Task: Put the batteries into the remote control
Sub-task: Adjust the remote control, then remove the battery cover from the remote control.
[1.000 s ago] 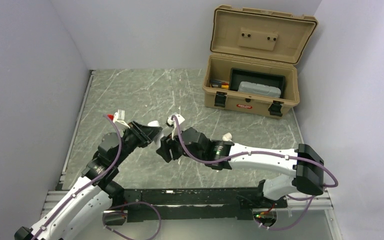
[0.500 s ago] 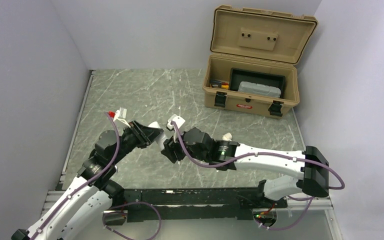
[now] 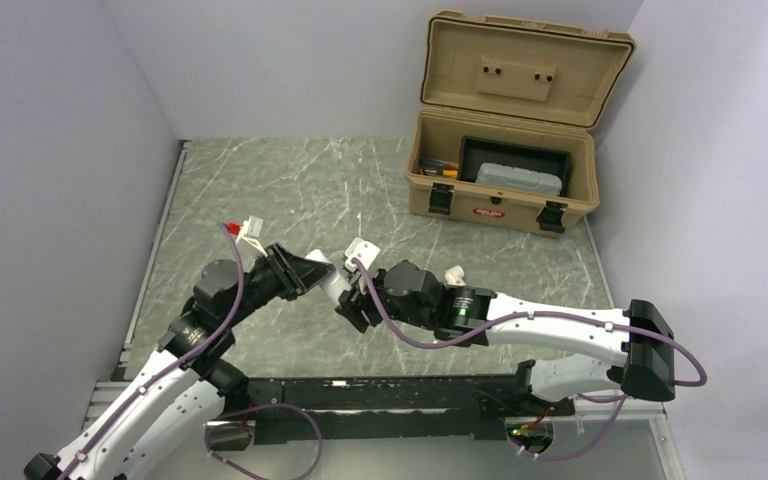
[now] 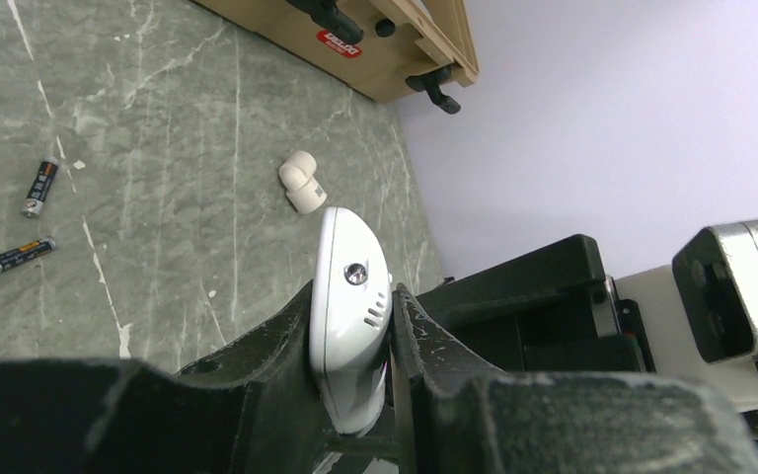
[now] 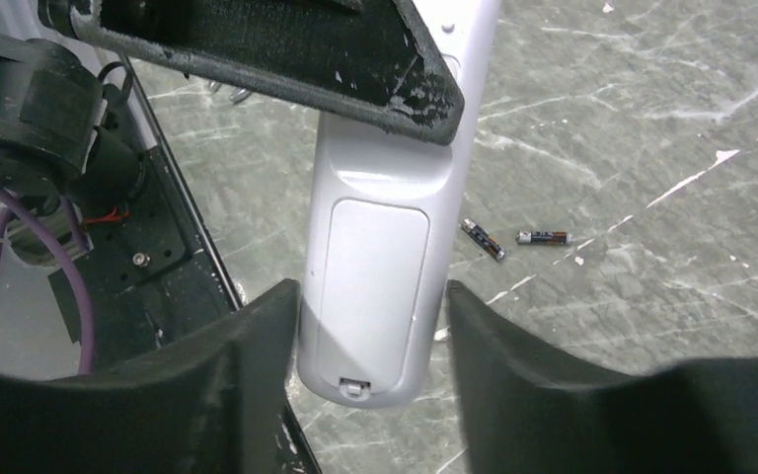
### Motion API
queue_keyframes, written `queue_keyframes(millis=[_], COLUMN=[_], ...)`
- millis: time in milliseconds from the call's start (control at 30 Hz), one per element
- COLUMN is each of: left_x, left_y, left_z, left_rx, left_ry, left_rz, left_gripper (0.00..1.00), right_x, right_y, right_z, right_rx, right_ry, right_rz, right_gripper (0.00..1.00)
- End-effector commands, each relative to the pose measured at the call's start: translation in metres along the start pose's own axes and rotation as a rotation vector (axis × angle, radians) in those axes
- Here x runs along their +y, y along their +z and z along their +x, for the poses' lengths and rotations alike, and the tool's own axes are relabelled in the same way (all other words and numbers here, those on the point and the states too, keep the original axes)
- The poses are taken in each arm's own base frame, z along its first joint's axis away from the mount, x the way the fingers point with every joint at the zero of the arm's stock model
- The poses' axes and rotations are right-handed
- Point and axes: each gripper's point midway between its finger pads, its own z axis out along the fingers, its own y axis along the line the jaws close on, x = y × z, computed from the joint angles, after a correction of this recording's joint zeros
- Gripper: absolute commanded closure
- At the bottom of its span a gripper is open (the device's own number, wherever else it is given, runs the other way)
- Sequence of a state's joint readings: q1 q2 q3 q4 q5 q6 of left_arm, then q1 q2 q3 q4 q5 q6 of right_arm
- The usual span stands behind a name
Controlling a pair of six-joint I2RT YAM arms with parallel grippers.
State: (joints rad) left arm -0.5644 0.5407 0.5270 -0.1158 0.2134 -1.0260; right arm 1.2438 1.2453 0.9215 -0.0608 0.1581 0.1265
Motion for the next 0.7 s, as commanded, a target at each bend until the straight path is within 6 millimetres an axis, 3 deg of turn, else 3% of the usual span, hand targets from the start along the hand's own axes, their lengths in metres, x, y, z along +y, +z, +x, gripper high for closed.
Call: queue_keyframes(millis=[0, 100, 233, 300, 467, 667], left_x=[-0.004, 0.000, -0.001, -0.009, -0.025, -0.042], left_y=[0.002, 0.004, 0.010, 0.013, 0.015, 0.015], left_z=[-0.002, 0.003, 0.017, 0.026, 0.039, 0.046], left_rx=[-0.005, 0.018, 0.114, 0.174, 0.275, 0.360], left_ry=[0.004, 0.045, 0.065, 0.067, 0.067, 0.080], left_rz=[0.025, 0.019, 0.071, 0.140, 0.275, 0.382], left_gripper=[1.00, 1.00, 1.00, 1.00, 1.00, 1.00], right_x=[-0.005, 0.000, -0.001, -0.002, 0.007, 0.024], right_y=[-0.013, -0.029, -0.059, -0.074, -0.101, -0.113], right_z=[-0.011, -0.023, -0.048, -0.051, -0.038, -0.028], right_rx=[-0.054, -0.123, -0.255, -0.302, -0.386, -0.409], right_ry=[-0.039, -0.073, -0.158, -0.226, -0.417, -0.493], right_rz=[-0.004, -0.048, -0.072, -0.084, -0.174, -0.286], right_gripper=[0.28, 0.18, 0.15, 0.15, 0.16, 0.20])
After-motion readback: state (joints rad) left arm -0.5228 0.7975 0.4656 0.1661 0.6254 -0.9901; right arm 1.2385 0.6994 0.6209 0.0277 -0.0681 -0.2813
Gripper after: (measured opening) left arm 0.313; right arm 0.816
